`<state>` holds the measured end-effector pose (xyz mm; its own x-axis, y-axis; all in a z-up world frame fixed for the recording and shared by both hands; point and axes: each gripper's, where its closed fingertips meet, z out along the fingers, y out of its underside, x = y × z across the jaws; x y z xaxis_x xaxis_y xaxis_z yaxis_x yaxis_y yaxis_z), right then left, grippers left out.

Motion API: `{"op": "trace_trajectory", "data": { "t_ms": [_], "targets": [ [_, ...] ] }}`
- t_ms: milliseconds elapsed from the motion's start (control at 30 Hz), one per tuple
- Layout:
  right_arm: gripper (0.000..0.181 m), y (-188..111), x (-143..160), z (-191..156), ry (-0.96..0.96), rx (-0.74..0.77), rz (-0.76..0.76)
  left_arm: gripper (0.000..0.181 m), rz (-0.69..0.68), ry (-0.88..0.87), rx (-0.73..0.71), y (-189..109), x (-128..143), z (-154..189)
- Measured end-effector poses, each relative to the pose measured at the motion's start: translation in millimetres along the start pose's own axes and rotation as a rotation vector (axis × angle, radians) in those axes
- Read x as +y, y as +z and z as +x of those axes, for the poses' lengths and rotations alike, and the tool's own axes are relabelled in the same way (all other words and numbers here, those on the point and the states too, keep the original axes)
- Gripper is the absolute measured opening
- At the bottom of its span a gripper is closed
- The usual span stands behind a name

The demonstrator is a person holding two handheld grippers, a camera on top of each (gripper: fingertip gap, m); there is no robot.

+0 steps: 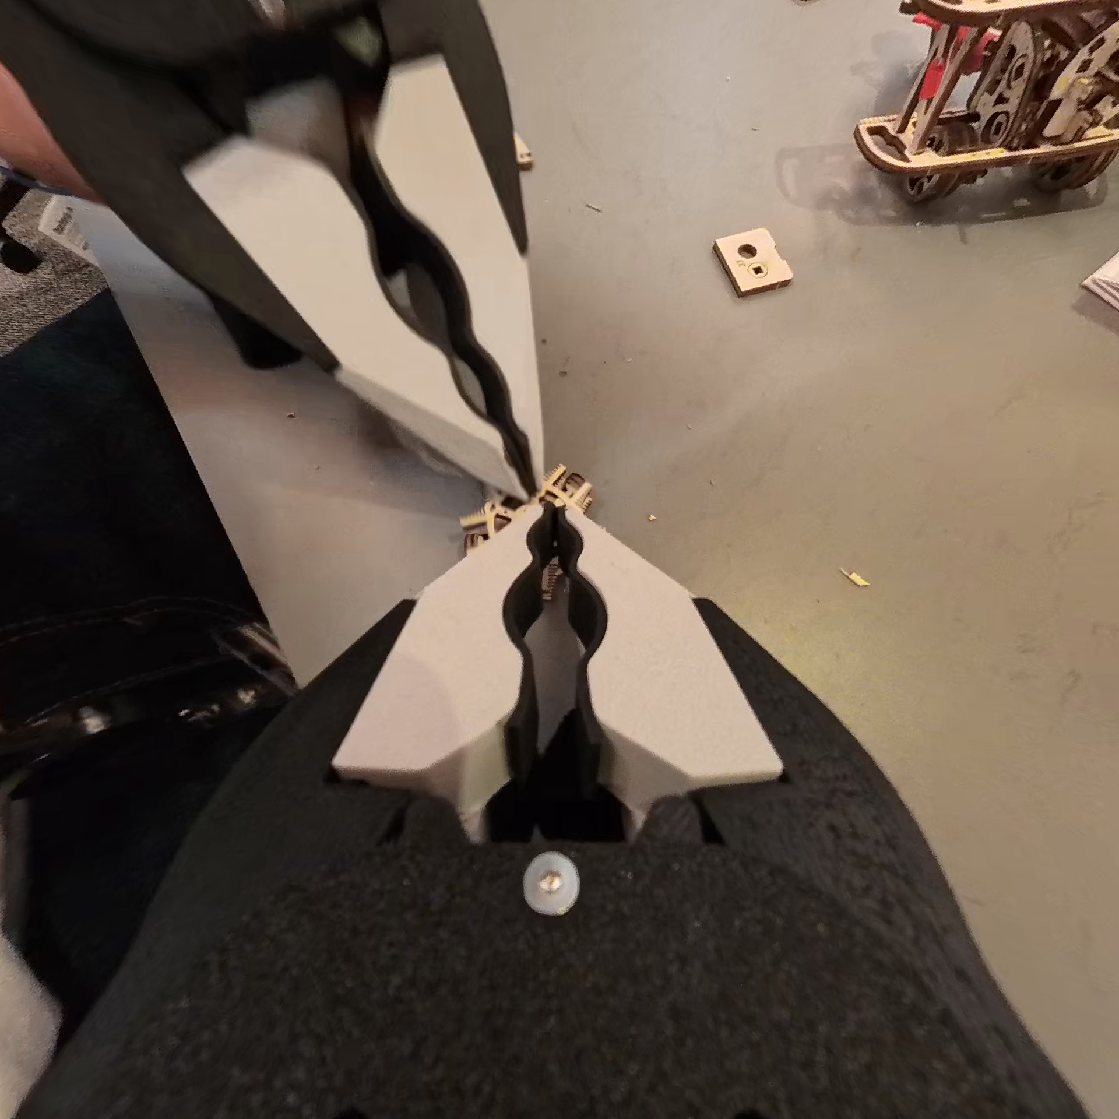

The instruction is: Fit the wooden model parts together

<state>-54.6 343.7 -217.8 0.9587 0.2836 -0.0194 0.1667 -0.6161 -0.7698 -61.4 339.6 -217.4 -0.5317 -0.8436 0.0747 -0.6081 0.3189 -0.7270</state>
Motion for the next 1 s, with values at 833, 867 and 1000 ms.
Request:
{"op": "trace_trajectory", "data": {
  "t_ms": [833,867,1000],
  "targets": [
    [0.000,-23,-10,10,-0.044,0.071,0.065,0.000,-0.010,0.006,-0.012,2,2,0],
    [0.000,-27,-15,13,-0.029,0.081,0.090,0.000,-0.010,0.007,-0.013,2,2,0],
    [0.001,-11,12,0,-0.063,0.010,-0.042,0.000,-0.009,0.009,-0.011,2,2,0]
  ]
}}
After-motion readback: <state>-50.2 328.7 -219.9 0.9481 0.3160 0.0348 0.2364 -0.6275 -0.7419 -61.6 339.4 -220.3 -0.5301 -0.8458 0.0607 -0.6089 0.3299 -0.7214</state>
